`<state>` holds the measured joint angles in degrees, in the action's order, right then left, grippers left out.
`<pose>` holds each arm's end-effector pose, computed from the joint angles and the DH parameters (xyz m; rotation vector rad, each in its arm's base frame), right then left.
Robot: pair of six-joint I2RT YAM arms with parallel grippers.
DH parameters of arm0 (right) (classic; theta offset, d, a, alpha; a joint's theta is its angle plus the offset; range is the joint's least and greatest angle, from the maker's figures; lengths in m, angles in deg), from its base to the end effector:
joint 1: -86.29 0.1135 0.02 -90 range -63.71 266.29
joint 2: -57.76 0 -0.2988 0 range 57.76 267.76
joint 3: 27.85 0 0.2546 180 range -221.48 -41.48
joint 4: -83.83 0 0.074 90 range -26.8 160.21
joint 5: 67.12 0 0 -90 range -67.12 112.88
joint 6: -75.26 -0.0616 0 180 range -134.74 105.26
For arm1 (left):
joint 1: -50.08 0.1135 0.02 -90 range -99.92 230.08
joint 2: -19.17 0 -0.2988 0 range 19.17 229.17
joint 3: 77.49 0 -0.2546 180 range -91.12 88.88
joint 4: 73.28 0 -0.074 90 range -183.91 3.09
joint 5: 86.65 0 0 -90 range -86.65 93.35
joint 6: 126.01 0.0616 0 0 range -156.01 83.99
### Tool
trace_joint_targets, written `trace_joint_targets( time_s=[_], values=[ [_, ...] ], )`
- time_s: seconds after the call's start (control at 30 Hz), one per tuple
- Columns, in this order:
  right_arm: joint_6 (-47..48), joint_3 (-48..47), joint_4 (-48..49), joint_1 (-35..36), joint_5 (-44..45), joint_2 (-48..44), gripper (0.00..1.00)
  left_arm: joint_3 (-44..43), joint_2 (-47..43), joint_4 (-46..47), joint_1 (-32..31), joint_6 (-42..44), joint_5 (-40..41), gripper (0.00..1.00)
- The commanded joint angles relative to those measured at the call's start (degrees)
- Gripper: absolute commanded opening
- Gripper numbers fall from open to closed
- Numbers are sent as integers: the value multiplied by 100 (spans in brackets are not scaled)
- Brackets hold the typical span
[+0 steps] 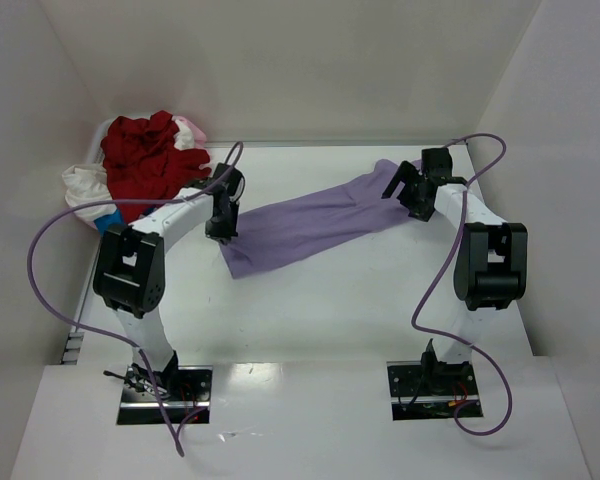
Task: Fold and stack the t-shirts
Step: Rotate the tshirt 90 degrees
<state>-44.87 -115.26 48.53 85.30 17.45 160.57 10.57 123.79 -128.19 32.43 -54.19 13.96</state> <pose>0.4175 -0.0014 0.2325 0.6248 2.4003 0.3366 0.3799 -0.1090 0.2224 -0.0624 2.7126 0.0744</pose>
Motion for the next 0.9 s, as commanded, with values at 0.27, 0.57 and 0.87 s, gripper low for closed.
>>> trace_joint_targets(
  time_s=[0.27, 0.57, 0.87],
  values=[
    [7, 136, 146, 47, -151, -375, 100, -396, 323, 199, 200, 332, -182, 100],
    [68, 136, 303, 47, -204, -375, 100, -194, -265, 251, 148, 438, -1086, 98],
    [69, -690, 67, 99, 279, 380, 99, -606, 57, 533, -72, 2263, -1789, 100]
  ],
)
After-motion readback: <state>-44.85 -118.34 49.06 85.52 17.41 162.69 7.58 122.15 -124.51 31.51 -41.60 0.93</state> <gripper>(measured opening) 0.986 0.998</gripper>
